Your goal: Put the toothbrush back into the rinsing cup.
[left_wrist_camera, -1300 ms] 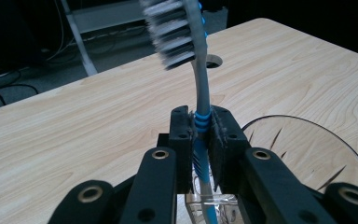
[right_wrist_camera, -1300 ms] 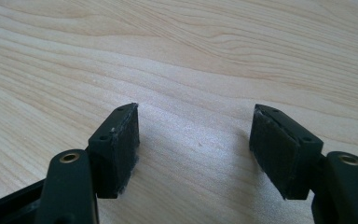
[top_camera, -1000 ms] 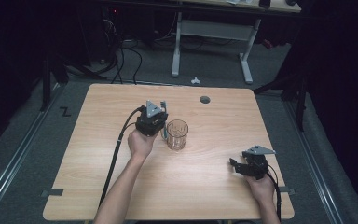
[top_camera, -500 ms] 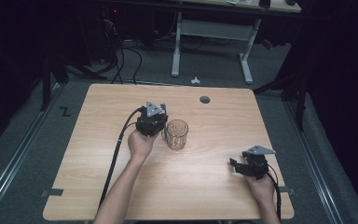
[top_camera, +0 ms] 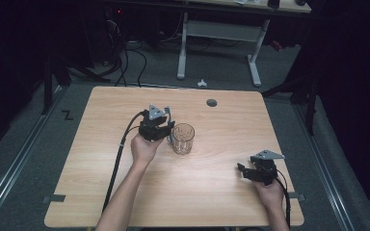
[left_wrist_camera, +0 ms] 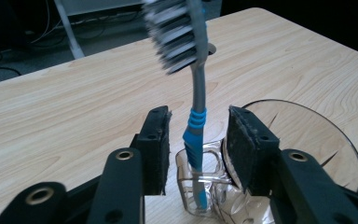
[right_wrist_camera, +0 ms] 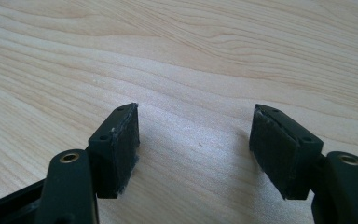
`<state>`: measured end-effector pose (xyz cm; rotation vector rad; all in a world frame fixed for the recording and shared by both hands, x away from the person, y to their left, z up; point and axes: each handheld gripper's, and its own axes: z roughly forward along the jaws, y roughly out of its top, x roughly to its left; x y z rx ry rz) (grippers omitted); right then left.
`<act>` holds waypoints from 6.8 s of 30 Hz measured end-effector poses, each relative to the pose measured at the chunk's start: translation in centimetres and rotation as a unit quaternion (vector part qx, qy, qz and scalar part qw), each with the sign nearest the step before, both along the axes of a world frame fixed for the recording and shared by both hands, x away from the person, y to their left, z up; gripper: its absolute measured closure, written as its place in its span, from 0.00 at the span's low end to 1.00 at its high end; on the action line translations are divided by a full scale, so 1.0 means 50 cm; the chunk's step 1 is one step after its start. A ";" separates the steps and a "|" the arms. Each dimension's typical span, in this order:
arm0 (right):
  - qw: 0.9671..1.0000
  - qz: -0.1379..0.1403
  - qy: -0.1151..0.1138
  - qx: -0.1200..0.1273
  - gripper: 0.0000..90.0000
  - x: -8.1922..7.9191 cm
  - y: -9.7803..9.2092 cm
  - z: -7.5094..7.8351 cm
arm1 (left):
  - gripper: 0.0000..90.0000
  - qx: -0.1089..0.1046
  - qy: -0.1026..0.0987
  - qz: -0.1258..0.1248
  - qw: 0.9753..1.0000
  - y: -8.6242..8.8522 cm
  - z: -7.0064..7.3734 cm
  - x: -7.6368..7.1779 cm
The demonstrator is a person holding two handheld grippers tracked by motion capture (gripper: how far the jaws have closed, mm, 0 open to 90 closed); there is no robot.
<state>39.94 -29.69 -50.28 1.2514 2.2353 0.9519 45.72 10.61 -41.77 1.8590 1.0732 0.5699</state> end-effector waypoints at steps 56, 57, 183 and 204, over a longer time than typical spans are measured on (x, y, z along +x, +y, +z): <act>1.000 0.000 0.000 0.000 0.37 0.000 0.000 0.000 | 0.56 -0.013 -0.004 0.013 1.000 0.065 0.023 -0.079; 1.000 0.000 0.000 0.000 0.37 0.000 0.000 0.000 | 0.56 -0.011 -0.003 0.012 1.000 0.067 0.023 -0.083; 1.000 -0.002 0.000 0.000 0.37 0.000 0.001 0.000 | 0.56 -0.015 0.084 0.092 0.992 0.171 -0.176 -0.229; 1.000 -0.001 0.000 0.000 0.37 0.000 0.000 0.000 | 0.40 0.050 0.082 0.125 0.987 0.133 -0.183 -0.243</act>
